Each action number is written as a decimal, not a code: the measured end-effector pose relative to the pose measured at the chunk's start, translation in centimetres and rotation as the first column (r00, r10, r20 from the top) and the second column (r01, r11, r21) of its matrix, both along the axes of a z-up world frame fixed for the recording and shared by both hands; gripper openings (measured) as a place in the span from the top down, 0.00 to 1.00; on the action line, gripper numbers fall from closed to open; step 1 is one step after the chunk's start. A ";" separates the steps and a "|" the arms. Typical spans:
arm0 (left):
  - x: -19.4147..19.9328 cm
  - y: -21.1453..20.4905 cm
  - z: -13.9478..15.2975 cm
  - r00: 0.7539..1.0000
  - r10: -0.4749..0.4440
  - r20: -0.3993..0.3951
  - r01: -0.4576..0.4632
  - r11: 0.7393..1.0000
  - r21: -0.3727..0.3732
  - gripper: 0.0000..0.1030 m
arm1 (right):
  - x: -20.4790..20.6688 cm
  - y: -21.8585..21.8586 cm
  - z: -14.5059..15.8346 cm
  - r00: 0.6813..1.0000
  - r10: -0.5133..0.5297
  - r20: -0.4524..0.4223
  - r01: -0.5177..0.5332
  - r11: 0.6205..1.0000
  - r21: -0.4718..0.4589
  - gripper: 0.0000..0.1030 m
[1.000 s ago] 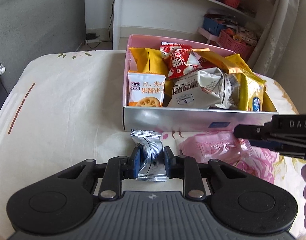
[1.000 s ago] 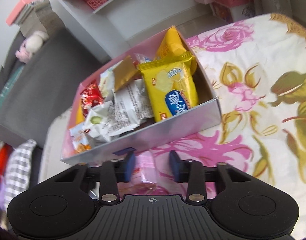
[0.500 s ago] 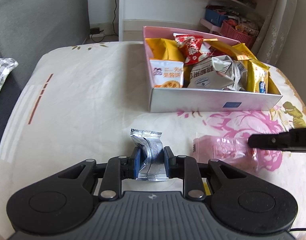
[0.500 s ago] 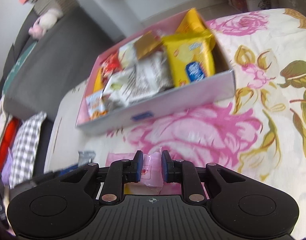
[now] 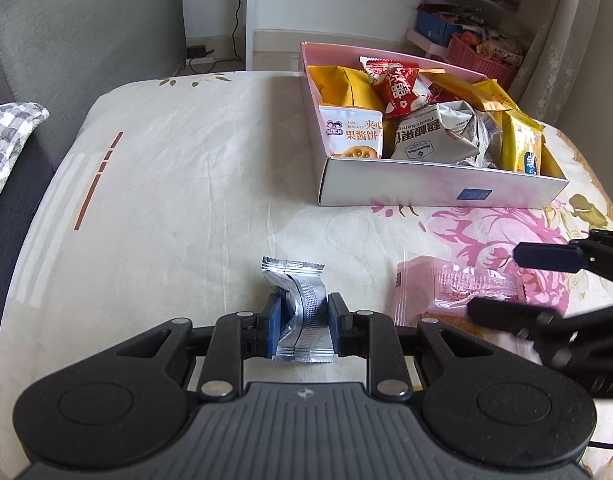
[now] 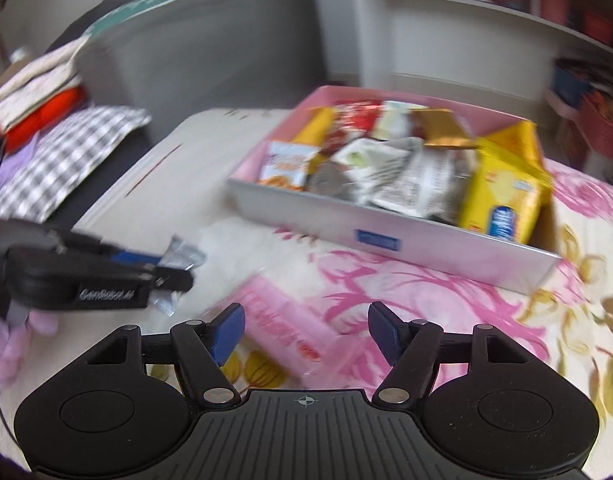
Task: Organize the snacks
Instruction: 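Close left gripper on silver foil packet while right gripper closes on pink wafer packet, then carry silver packet with left gripper and pink wafer with right gripper over box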
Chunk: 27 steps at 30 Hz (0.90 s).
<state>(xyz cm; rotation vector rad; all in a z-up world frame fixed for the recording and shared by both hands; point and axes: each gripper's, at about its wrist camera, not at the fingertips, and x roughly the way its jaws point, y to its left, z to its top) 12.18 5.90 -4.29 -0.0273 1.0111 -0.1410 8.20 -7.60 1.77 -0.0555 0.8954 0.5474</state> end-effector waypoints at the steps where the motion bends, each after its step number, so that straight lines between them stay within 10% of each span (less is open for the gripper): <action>1: 0.0 0.0 0.0 1.000 -0.003 0.001 0.003 1.000 0.002 0.78 | 0.0 0.4 -0.2 1.000 0.017 0.007 -0.017 1.000 -0.018 0.30; 14: -0.1 -0.2 -0.2 1.000 -0.022 0.008 0.021 1.000 0.018 0.78 | -0.2 2.9 -2.1 0.993 0.087 0.076 -0.073 0.982 -0.173 0.28; 17: 0.0 -0.2 -0.2 1.000 -0.020 0.008 0.020 1.000 0.017 0.78 | 0.0 2.9 -2.1 0.994 0.075 0.078 -0.061 0.984 -0.165 0.35; 21: -0.1 -0.2 -0.1 1.000 -0.015 0.008 0.015 1.000 0.014 0.78 | 0.3 2.9 -1.8 0.995 0.066 0.071 -0.055 0.987 -0.150 0.70; 27: -0.1 0.0 0.2 1.000 -0.004 0.012 0.004 1.000 0.001 0.79 | 0.2 2.6 -1.0 0.996 0.063 0.070 -0.054 0.991 -0.121 0.70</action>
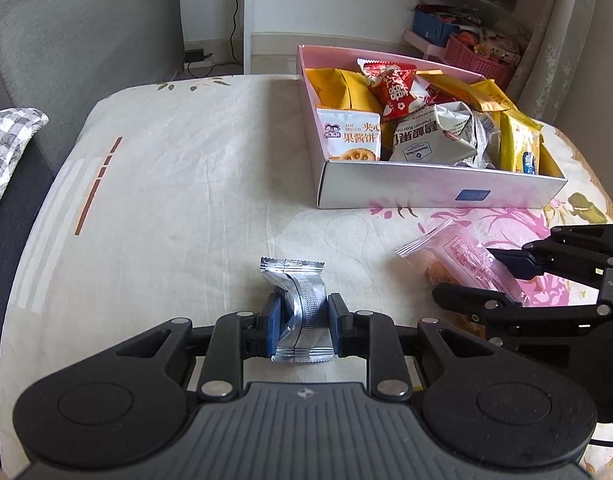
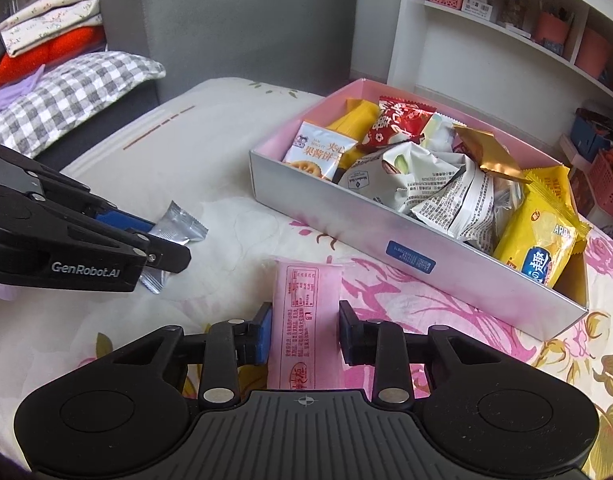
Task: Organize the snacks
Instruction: 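Carry silver packet with left gripper and pink wafer with right gripper over box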
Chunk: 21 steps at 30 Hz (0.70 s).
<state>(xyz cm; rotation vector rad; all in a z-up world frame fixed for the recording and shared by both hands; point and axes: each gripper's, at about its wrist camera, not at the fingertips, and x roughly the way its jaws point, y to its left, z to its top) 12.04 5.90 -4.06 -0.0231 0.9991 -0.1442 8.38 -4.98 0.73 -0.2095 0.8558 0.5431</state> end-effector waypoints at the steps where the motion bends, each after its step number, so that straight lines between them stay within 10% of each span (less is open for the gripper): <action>1: 0.0 0.1 0.1 1.000 0.001 0.003 -0.001 1.000 -0.003 0.79 | -0.1 -0.1 0.3 1.000 -0.001 0.001 0.001 1.000 0.011 0.70; 21: -0.1 -0.5 4.1 0.981 0.057 0.186 -0.030 0.989 -0.144 0.79 | 1.8 -5.6 5.3 0.965 -0.259 0.042 0.242 0.940 0.242 0.70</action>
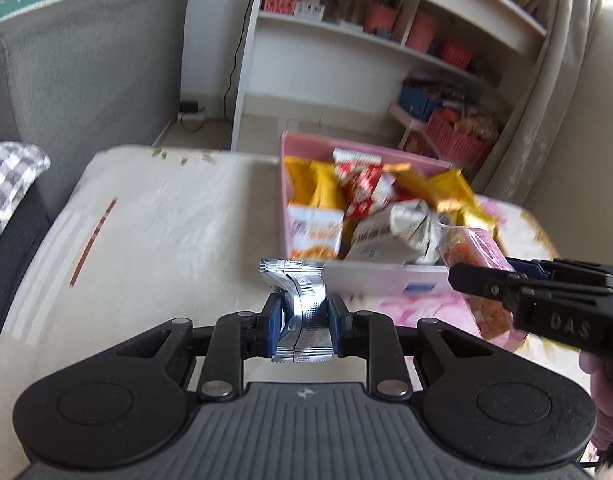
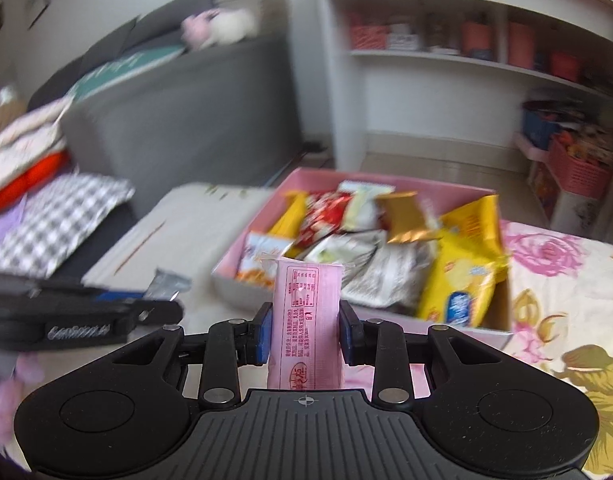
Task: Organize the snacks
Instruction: 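Carry silver packet with left gripper and pink wafer with right gripper over box, then open both grippers to drop silver and pink packets into box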
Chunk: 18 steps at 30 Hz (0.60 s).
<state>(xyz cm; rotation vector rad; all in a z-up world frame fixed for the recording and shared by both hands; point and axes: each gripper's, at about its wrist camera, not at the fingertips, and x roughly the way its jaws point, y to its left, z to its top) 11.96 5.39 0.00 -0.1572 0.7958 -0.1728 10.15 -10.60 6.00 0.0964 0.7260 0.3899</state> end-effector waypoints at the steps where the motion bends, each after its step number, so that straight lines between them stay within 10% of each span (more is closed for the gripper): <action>1: 0.2 -0.2 0.2 1.000 0.002 0.013 -0.002 1.000 -0.002 0.79 | 0.4 -0.6 0.0 1.000 -0.030 -0.005 0.030 0.999 0.022 0.70; 18: 5.5 -2.5 -2.0 0.991 -0.017 0.132 0.016 1.000 0.007 0.79 | 6.0 -6.8 -2.9 0.963 -0.252 -0.098 0.270 0.918 0.292 0.70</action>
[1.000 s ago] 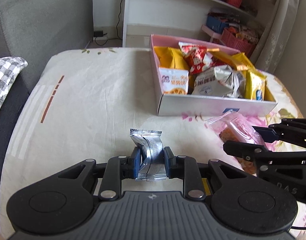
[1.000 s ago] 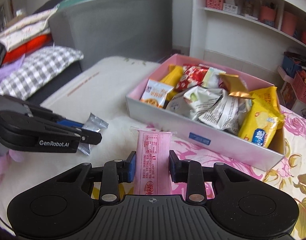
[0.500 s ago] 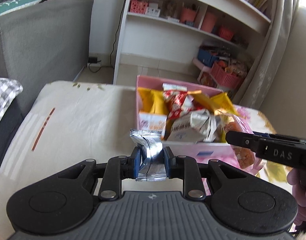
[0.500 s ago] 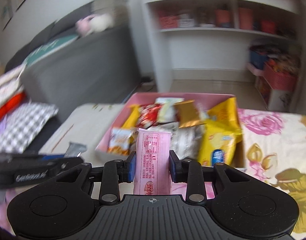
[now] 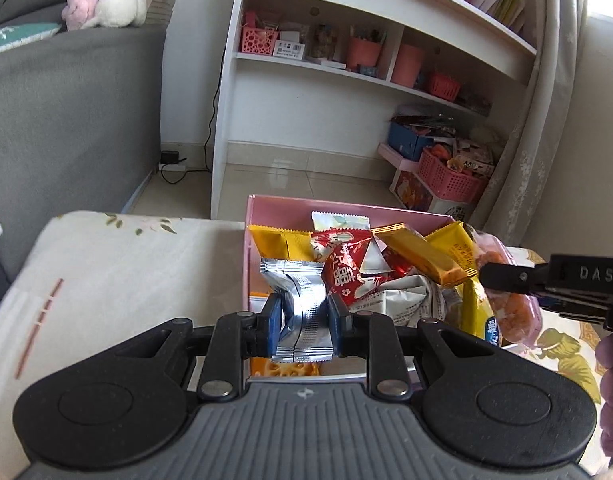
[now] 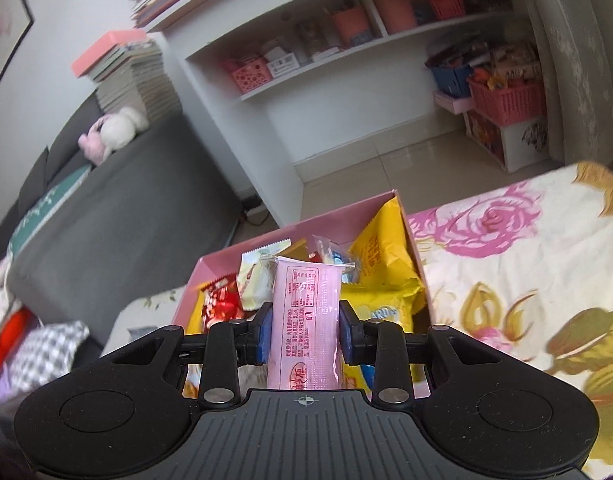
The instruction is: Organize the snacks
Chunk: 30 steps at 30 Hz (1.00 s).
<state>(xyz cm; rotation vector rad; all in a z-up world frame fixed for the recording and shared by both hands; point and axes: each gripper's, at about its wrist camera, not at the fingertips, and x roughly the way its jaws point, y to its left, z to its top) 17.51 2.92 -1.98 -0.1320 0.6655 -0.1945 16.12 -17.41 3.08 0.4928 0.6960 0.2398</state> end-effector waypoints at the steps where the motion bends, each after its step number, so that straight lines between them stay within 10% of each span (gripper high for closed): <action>1: 0.2 -0.1 -0.2 1.000 0.002 -0.003 -0.002 1.000 0.001 0.79 | 0.3 0.2 -0.2 1.000 0.002 0.002 -0.002 1.000 0.005 0.70; 16: 0.4 -1.2 -1.2 1.000 0.009 -0.027 -0.009 1.000 0.024 0.74 | 1.0 3.5 -1.3 0.997 0.043 0.063 -0.031 0.985 -0.171 0.67; 30: -2.7 -1.8 1.6 0.998 0.014 -0.062 -0.009 0.997 0.078 0.14 | -3.2 0.9 2.8 0.999 0.010 0.044 -0.002 0.986 -0.166 0.19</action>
